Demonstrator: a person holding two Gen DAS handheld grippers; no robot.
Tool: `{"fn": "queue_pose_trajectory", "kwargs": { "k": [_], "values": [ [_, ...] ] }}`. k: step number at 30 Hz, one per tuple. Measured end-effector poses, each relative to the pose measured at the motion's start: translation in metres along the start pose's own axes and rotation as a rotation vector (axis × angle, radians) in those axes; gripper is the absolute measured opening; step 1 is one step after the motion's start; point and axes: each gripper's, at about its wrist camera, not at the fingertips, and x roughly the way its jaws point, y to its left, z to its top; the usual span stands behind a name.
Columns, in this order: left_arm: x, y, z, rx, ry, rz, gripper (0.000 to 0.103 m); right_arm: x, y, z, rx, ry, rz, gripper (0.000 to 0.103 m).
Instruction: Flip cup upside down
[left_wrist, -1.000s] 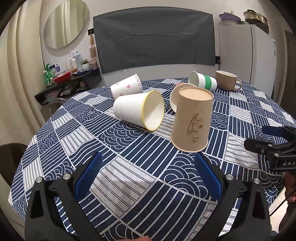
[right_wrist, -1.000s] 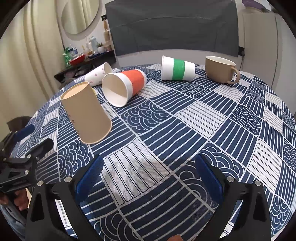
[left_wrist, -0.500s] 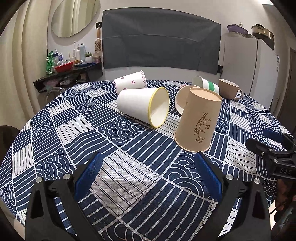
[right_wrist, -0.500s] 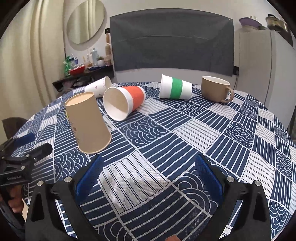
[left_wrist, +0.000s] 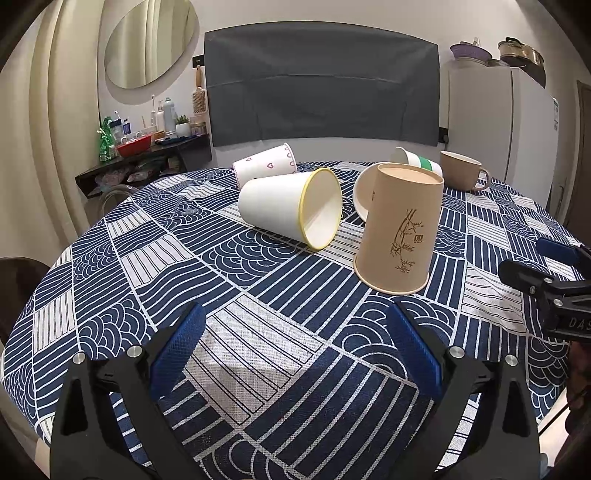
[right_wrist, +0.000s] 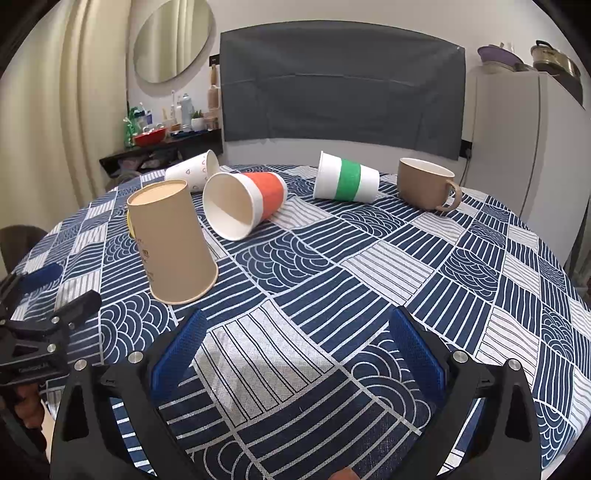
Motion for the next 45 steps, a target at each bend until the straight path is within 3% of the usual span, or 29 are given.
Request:
{"fn": "queue_pose_trajectory", "kwargs": {
  "k": [45],
  "values": [
    [0.0010, 0.0005, 0.0001, -0.010, 0.000, 0.002, 0.096, -0.0002, 0.0032, -0.0008, -0.006, 0.001, -0.018, 0.095]
  ]
}}
